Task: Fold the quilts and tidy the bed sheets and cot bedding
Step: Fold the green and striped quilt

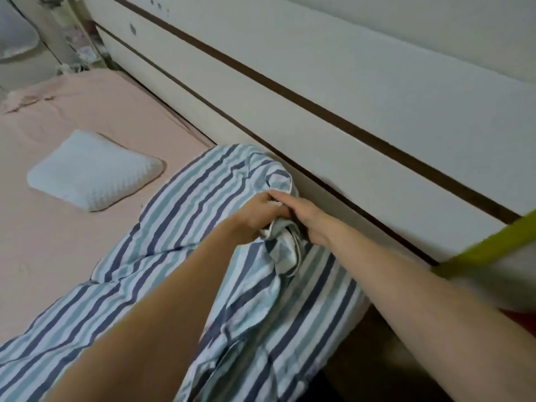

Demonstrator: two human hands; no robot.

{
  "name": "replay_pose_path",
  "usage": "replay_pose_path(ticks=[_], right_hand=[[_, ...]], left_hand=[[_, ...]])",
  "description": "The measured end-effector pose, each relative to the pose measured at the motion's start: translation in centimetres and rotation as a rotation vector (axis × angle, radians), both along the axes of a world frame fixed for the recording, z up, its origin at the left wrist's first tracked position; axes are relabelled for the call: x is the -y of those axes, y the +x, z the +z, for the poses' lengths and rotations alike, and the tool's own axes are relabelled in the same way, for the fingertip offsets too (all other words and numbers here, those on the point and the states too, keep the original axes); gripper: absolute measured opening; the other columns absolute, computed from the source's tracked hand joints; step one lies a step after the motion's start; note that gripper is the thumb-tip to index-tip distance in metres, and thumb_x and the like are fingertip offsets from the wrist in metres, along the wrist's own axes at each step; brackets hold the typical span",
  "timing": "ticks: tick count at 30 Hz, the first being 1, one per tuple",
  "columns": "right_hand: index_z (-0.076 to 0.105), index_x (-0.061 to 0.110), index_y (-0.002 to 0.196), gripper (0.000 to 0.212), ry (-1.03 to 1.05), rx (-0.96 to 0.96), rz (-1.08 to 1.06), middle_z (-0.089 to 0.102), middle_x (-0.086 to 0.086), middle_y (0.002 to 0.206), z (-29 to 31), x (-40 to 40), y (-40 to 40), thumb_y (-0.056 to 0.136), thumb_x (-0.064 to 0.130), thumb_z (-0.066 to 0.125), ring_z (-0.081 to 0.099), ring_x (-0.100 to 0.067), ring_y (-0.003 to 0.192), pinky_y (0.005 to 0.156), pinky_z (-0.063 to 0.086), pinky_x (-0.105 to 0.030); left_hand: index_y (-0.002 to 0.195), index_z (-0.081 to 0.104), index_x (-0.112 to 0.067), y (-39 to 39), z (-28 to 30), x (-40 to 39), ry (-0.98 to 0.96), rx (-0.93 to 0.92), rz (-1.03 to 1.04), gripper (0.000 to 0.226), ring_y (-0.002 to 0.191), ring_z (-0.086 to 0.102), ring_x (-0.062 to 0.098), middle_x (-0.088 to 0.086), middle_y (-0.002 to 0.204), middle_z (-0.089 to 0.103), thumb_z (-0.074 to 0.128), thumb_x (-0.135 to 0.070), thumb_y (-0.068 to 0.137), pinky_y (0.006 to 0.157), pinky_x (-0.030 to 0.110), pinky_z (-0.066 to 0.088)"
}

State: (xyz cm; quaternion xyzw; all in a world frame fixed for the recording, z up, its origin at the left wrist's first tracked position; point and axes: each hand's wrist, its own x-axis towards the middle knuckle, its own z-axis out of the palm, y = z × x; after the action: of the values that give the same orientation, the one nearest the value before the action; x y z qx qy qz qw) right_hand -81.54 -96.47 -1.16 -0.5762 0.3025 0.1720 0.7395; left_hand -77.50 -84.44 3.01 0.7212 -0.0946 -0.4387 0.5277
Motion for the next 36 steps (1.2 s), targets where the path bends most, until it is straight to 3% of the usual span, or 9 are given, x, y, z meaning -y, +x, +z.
replay_pose_path(ticks=[6, 11, 14, 16, 20, 25, 28, 32, 36], right_hand=[[0.058, -0.005, 0.121, 0.035, -0.230, 0.037, -0.472, 0.064, -0.019, 0.110, 0.4, 4.7, -6.7, 0.094, 0.016, 0.053, 0.062, -0.022, 0.085, 0.075, 0.054, -0.031], [0.047, 0.007, 0.130, 0.038, -0.834, -0.190, -0.302, 0.050, -0.015, 0.130, -5.0, 5.8, -11.4, 0.095, 0.022, 0.050, 0.052, -0.031, 0.116, 0.092, 0.046, -0.037], [0.046, 0.016, 0.133, 0.044, -1.292, 0.246, 0.112, 0.046, -0.006, 0.134, -6.6, 4.6, -13.3, 0.093, 0.031, 0.054, 0.044, -0.026, 0.126, 0.106, 0.036, -0.040], [0.042, 0.018, 0.138, 0.061, -1.391, 0.465, 0.700, 0.039, -0.004, 0.144, -7.9, 4.2, -14.2, 0.088, 0.050, 0.054, 0.028, -0.027, 0.139, 0.116, 0.014, -0.040], [0.001, 0.023, 0.153, 0.097, -1.602, 0.257, 1.473, -0.010, -0.012, 0.160, -12.4, 5.6, -16.2, 0.083, 0.045, 0.065, -0.013, -0.032, 0.147, 0.117, -0.008, -0.052], [-0.006, 0.020, 0.153, 0.081, -1.694, 0.114, 1.115, 0.010, -0.024, 0.156, -15.7, 7.7, -15.3, 0.095, 0.037, 0.048, 0.013, -0.041, 0.143, 0.113, 0.012, -0.056], [0.024, 0.016, 0.149, 0.050, -1.680, 0.312, 1.113, 0.041, -0.019, 0.138, -16.1, 8.0, -14.1, 0.100, 0.024, 0.037, 0.048, -0.039, 0.118, 0.096, 0.038, -0.047], [0.062, 0.000, 0.108, 0.033, -1.850, 0.500, 1.045, 0.045, -0.019, 0.129, -13.1, 10.6, -14.9, 0.094, 0.005, 0.032, 0.054, -0.039, 0.097, 0.071, 0.045, -0.046], [0.056, 0.005, 0.122, 0.031, -1.886, 0.022, 1.085, 0.045, -0.016, 0.128, -10.7, 13.4, -17.4, 0.095, 0.008, 0.041, 0.046, -0.034, 0.112, 0.084, 0.040, -0.040]], left_hand=[[0.113, 0.060, -0.007, -5.4, 1.9, 5.9, -0.053, -0.157, -0.099, 0.030, 0.090, 0.068, 0.019, 0.011, 0.102, 0.070, 0.067, -0.016, 0.086, 0.070, 0.027, 0.056], [0.136, 0.043, -0.016, -9.8, -5.6, 4.1, 0.301, 0.350, -0.106, 0.052, 0.109, 0.055, 0.019, 0.002, 0.123, 0.054, 0.063, -0.031, 0.090, 0.085, 0.022, 0.040], [0.138, 0.042, -0.010, -11.7, -9.9, 0.5, 0.501, 0.493, -0.084, 0.057, 0.118, 0.050, 0.027, 0.010, 0.134, 0.049, 0.059, -0.037, 0.090, 0.097, 0.034, 0.043], [0.139, 0.041, -0.017, -13.6, -11.8, -1.1, 0.598, 0.599, -0.174, 0.065, 0.120, 0.048, 0.025, 0.006, 0.134, 0.046, 0.059, -0.050, 0.086, 0.097, 0.039, 0.044], [0.145, 0.024, -0.028, -18.9, -14.9, -1.8, 0.922, 0.771, -0.485, 0.101, 0.134, 0.031, 0.031, 0.004, 0.148, 0.028, 0.061, -0.077, 0.065, 0.105, 0.053, 0.033], [0.150, -0.009, -0.027, -21.4, -18.0, 0.0, 1.100, 0.845, -0.488, 0.111, 0.142, 0.009, 0.041, 0.012, 0.155, -0.005, 0.070, -0.053, 0.076, 0.108, 0.067, 0.024], [0.148, 0.020, -0.018, -19.3, -18.4, 0.4, 1.035, 0.809, -0.455, 0.067, 0.127, 0.038, 0.036, 0.015, 0.144, 0.025, 0.056, -0.023, 0.092, 0.100, 0.049, 0.043], [0.122, 0.054, -0.014, -18.3, -16.2, 1.5, 0.747, 0.823, -0.384, 0.027, 0.091, 0.053, 0.019, 0.007, 0.117, 0.052, 0.049, -0.020, 0.096, 0.080, 0.031, 0.044], [0.130, 0.051, -0.023, -20.3, -14.2, 3.8, 0.501, 0.750, -0.291, 0.034, 0.104, 0.053, 0.016, 0.000, 0.120, 0.053, 0.051, -0.022, 0.095, 0.087, 0.027, 0.040]])
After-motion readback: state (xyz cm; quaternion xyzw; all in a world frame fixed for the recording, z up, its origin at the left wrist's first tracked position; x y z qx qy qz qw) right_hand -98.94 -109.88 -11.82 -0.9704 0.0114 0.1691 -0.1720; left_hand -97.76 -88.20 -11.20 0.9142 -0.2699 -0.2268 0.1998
